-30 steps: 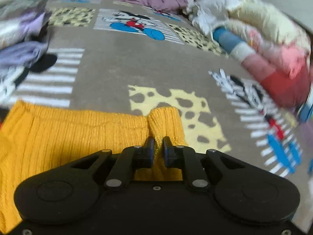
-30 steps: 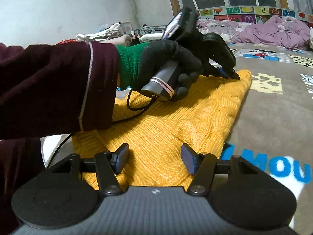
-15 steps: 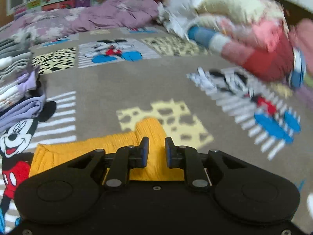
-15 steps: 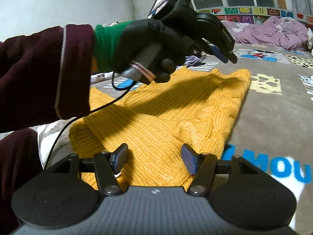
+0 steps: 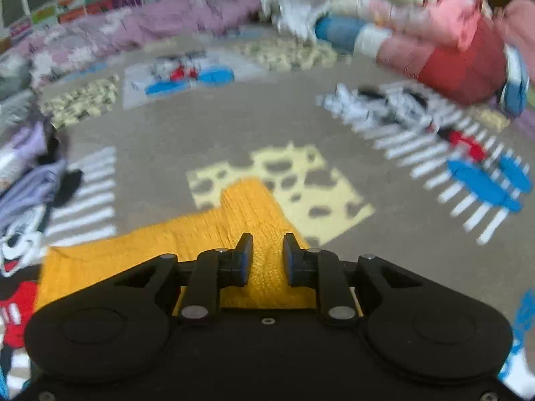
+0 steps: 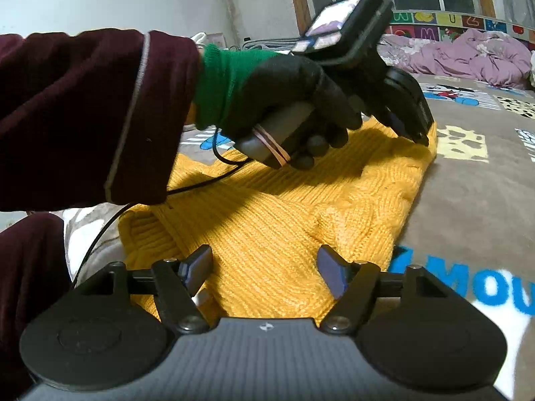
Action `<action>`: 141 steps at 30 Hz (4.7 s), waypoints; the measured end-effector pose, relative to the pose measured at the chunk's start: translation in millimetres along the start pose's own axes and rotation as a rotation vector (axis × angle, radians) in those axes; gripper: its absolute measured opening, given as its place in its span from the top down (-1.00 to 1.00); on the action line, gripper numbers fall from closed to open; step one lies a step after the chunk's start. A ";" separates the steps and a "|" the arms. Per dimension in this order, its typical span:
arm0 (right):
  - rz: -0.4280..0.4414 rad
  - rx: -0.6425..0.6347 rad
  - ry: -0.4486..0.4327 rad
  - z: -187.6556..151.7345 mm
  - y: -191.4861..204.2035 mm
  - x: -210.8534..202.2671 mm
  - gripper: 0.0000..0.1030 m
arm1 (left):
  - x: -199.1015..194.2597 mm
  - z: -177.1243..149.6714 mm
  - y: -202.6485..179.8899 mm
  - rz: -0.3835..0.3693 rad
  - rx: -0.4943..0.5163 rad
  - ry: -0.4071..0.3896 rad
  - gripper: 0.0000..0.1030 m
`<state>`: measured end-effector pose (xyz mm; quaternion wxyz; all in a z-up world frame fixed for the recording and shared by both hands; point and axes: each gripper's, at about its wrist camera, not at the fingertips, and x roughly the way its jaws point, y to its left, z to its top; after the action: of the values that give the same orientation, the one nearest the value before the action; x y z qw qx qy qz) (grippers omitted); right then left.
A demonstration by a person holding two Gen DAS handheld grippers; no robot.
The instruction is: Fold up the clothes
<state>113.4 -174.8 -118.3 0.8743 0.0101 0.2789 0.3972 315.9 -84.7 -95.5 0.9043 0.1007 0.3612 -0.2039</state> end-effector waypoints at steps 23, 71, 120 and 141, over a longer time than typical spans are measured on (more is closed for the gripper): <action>0.022 -0.080 -0.095 -13.7 29.9 -34.7 -0.44 | -128.6 -79.8 -6.0 0.012 -0.143 -0.106 0.31; -0.055 -0.139 -0.128 -41.2 35.4 -56.7 -0.52 | -232.5 -250.6 104.6 0.028 -1.085 -0.287 0.19; 0.032 -0.102 -0.080 -40.3 20.8 -53.5 -0.54 | -134.6 -28.4 47.4 -0.099 -0.839 -0.307 0.87; 0.142 0.065 -0.072 -38.7 -5.3 -57.8 -0.61 | -33.5 1.7 34.8 -0.033 -0.818 -0.188 0.87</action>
<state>67.2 -226.8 -124.5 0.8525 0.0725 0.2587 0.4484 310.3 -44.1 -69.8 0.8954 -0.2915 0.3299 -0.0665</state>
